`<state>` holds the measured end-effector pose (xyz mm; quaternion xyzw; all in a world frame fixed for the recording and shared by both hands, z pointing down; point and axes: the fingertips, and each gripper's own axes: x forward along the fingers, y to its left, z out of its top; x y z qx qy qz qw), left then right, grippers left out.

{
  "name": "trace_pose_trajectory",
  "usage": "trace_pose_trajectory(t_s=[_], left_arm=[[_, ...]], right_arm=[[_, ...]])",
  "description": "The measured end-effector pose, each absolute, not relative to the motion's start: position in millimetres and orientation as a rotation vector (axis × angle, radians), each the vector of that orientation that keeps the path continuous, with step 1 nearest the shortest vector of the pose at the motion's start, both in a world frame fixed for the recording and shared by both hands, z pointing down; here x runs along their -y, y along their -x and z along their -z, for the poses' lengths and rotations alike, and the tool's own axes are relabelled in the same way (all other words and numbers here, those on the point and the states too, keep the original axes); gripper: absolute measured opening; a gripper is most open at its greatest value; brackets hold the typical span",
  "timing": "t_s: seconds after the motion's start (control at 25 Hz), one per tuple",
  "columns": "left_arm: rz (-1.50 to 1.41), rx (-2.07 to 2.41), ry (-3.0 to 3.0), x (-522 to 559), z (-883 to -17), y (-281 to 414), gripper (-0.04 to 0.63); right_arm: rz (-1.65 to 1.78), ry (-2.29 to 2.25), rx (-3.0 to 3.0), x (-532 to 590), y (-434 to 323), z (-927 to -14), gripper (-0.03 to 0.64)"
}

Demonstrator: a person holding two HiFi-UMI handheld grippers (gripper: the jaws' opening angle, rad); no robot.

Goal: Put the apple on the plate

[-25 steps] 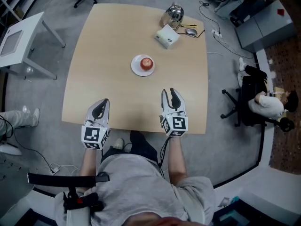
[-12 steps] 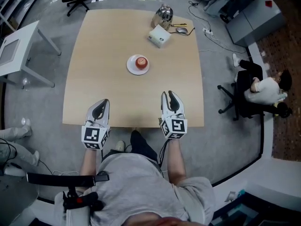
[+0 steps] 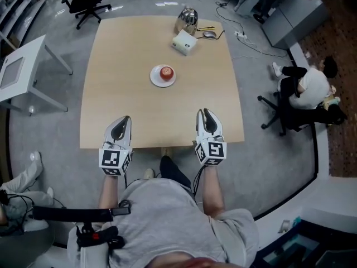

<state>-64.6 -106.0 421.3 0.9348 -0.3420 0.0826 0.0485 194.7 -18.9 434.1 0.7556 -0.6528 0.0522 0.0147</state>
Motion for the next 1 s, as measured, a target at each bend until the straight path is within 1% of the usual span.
trace_pose_trajectory(t_s=[0.32, 0.52, 1.0], left_arm=[[-0.23, 1.009, -2.881, 89.9, -413.4, 69.5, 0.019], [-0.218, 0.976, -2.905, 81.1, -412.4, 70.7, 0.02], [-0.212, 0.904, -2.948, 58.7, -415.0, 73.8, 0.018]], right_arm=[[-0.156, -2.39, 2.001, -10.4, -183.3, -430.7, 0.054], [-0.148, -2.424, 1.964, -28.3, -179.0, -433.4, 0.029], [-0.106, -2.482, 1.915, -67.5, -166.1, -429.8, 0.017]])
